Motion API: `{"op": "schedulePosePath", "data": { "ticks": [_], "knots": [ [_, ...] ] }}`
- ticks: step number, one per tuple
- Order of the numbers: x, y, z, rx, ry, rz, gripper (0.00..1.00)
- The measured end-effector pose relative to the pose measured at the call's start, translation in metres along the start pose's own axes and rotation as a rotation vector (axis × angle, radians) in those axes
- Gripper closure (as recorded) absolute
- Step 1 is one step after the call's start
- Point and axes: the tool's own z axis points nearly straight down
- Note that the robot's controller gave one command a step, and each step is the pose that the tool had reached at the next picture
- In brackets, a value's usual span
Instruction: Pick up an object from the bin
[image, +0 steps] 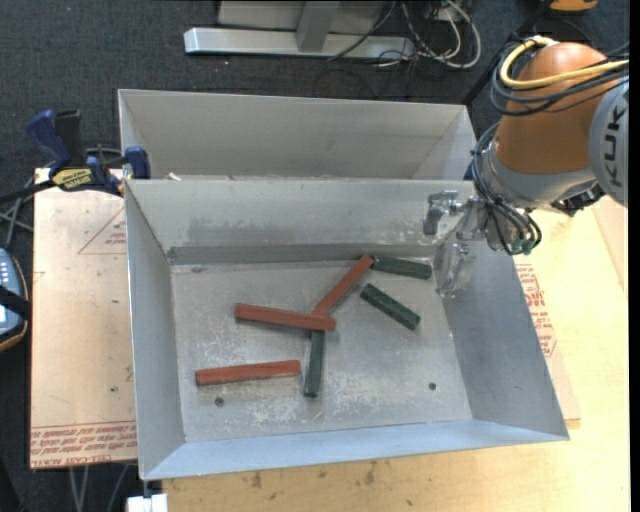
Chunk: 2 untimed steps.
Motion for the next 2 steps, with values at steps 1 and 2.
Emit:
{"op": "schedulePosePath", "data": {
  "ticks": [1,2],
  "knots": [
    [-0.002,0.023,0.073,-0.003,0.012,0.032,0.00],
    [0.017,0.020,0.149,-0.002,0.018,0.088,1.00]
  ]
}}
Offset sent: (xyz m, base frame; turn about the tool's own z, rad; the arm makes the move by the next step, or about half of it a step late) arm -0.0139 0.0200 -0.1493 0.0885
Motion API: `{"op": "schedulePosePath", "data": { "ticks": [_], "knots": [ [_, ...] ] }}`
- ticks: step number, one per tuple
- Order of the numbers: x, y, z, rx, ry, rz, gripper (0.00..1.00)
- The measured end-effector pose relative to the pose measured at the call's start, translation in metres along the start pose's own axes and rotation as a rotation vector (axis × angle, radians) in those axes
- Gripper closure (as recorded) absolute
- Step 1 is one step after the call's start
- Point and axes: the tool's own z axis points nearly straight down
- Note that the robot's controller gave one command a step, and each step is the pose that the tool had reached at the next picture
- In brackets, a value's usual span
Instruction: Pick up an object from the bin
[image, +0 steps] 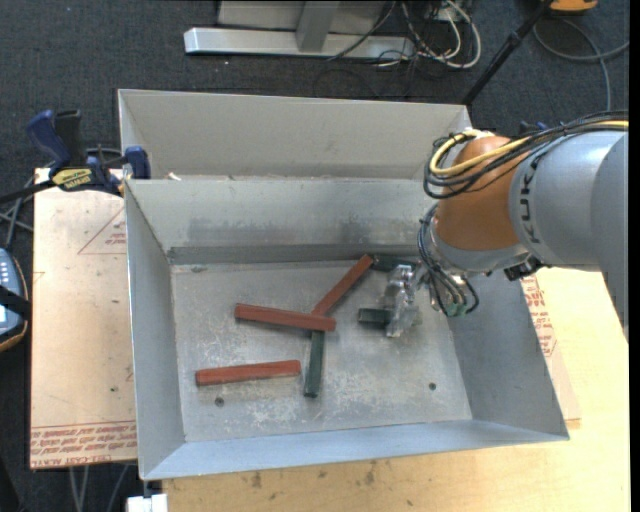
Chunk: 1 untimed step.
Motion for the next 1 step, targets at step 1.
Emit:
{"op": "schedulePosePath", "data": {
  "ticks": [1],
  "knots": [
    [0.0000,0.0001,0.0000,0.000,0.000,0.000,1.00]
  ]
}}
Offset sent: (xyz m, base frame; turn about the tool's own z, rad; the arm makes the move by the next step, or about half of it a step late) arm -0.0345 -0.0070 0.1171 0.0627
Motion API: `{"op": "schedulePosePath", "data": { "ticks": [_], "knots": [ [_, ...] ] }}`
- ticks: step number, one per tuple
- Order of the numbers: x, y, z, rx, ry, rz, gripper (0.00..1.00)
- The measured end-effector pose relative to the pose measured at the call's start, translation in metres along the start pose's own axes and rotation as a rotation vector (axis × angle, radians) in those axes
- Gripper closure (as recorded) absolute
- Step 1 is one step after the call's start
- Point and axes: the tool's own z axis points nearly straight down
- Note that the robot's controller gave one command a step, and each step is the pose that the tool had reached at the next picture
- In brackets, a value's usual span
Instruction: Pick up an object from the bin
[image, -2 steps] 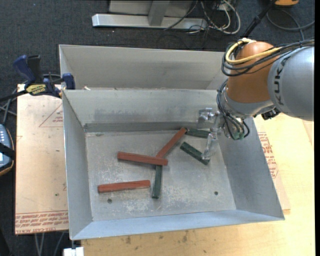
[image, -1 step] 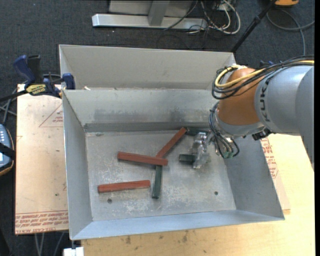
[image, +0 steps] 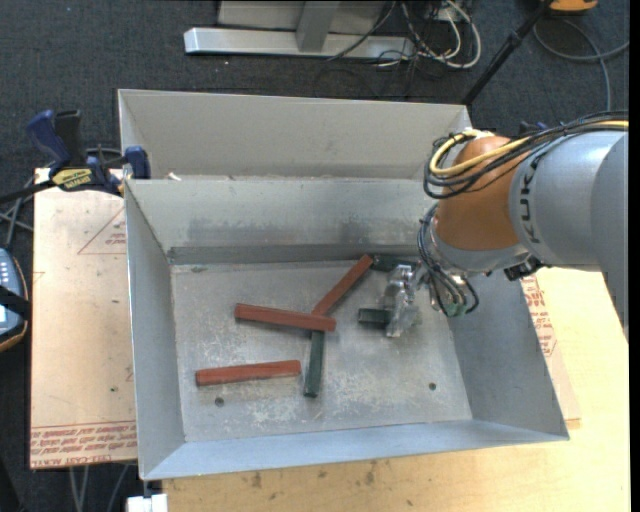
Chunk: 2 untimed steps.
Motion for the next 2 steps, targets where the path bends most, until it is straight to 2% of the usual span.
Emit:
{"op": "schedulePosePath", "data": {
  "ticks": [1,2],
  "knots": [
    [0.0326,-0.0103,-0.1171,0.000,-0.003,0.061,1.00],
    [0.0326,-0.0103,-0.1170,0.000,-0.003,0.060,1.00]
  ]
}}
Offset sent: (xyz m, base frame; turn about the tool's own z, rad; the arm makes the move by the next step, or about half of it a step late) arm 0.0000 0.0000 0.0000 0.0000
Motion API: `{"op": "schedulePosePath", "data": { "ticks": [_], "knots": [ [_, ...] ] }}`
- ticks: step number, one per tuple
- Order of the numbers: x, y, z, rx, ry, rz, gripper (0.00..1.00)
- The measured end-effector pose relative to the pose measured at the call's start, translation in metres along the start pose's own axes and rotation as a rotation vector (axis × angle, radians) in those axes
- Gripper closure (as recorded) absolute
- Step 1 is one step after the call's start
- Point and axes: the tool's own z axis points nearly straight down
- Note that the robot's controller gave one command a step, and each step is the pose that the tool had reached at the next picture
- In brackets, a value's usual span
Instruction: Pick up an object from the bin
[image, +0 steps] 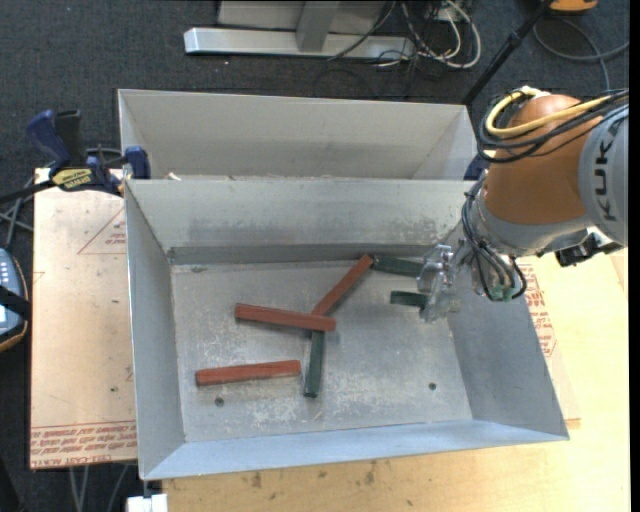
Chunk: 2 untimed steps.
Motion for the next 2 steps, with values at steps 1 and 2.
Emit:
{"op": "schedulePosePath", "data": {
  "ticks": [1,2],
  "knots": [
    [-0.004,0.011,0.012,0.001,-0.004,-0.113,1.00],
    [0.012,-0.003,-0.164,0.000,-0.010,-0.121,1.00]
  ]
}}
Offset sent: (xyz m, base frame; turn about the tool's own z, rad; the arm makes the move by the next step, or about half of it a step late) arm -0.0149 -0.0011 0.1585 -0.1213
